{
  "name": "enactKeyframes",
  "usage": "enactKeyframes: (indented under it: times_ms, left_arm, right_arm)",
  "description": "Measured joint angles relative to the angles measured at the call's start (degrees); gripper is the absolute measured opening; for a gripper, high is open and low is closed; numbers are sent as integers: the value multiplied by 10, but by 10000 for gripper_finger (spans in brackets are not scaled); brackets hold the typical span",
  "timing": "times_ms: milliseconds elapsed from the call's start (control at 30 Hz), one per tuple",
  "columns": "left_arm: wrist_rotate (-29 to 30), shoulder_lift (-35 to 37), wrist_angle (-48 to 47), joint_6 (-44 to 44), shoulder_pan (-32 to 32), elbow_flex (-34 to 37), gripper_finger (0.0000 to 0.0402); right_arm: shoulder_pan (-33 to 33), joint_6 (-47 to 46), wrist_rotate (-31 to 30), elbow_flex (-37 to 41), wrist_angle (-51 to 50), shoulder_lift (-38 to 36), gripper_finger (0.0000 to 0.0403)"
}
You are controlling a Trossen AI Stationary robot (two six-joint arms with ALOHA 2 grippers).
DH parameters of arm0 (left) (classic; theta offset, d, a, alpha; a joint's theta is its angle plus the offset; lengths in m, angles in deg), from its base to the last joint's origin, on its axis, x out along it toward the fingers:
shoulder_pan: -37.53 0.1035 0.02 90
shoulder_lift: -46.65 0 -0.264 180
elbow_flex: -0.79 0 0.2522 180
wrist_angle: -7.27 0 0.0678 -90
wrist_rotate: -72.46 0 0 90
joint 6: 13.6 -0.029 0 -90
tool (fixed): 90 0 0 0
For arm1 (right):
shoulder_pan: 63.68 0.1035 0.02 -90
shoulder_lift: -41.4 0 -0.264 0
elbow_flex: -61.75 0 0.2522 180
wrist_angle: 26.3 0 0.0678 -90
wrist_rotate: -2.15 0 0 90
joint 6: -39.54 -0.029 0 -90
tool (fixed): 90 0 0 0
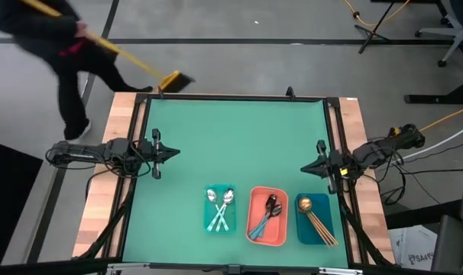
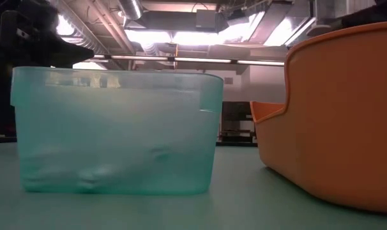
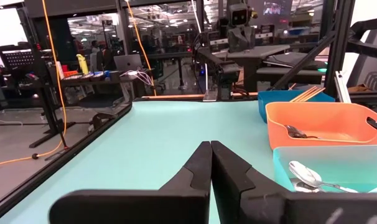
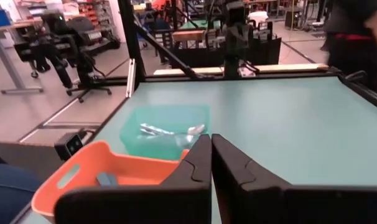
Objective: Sort silverware by color (type)
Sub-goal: Return to Home Position
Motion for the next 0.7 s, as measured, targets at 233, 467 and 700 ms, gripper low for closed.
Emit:
enactKeyframes:
  times_ms: [233, 467, 700]
  left_arm:
    - [0, 0, 0, 0, 0, 0, 0]
    - [0, 0, 0, 0, 0, 0, 0]
    - [0, 0, 0, 0, 0, 0, 0]
  right_arm:
    - [0, 28, -3, 43, 53, 0, 1]
    - [0, 92, 15, 115, 181, 0, 1]
    - [-1, 91, 14, 151, 199, 0, 1]
